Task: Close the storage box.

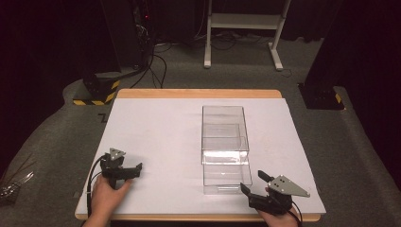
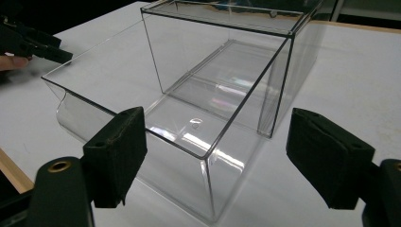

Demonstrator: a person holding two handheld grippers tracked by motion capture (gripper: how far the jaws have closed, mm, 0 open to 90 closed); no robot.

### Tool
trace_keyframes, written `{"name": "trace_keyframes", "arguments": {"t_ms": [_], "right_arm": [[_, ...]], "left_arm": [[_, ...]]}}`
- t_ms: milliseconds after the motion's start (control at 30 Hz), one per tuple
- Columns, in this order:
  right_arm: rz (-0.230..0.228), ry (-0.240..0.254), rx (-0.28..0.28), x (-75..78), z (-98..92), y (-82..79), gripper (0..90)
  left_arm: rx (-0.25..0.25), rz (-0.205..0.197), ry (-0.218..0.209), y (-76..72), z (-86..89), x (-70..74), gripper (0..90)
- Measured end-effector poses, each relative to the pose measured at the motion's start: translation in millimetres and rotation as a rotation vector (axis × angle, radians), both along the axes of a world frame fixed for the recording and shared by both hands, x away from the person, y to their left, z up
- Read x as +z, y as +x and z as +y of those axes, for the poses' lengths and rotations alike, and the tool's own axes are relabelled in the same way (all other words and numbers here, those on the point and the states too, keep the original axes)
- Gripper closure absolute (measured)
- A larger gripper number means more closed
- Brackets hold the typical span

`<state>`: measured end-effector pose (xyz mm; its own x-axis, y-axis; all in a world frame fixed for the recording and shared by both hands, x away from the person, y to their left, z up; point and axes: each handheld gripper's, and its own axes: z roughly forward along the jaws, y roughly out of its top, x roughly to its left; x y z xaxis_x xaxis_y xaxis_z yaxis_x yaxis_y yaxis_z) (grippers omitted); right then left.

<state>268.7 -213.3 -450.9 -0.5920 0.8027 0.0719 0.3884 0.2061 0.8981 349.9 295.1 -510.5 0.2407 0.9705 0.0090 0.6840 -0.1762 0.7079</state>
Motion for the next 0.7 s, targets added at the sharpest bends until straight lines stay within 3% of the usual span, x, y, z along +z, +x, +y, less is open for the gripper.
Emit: {"name": "trace_keyframes", "arguments": {"t_ms": [233, 433, 700], "right_arm": [[0.011, -0.014, 0.004, -5.3, -1.7, -4.8, 22.9], [0.042, -0.028, 0.004, -12.0, -0.4, -1.1, 21.9], [0.042, -0.041, 0.004, -14.8, 4.6, 3.1, 20.5]], "left_arm": [[0.0, 0.0, 0.0, 0.0, 0.0, 0.0, 0.7], [0.0, 0.0, 0.0, 0.0, 0.0, 0.0, 0.7], [0.0, 0.0, 0.0, 0.0, 0.0, 0.0, 0.7]]}}
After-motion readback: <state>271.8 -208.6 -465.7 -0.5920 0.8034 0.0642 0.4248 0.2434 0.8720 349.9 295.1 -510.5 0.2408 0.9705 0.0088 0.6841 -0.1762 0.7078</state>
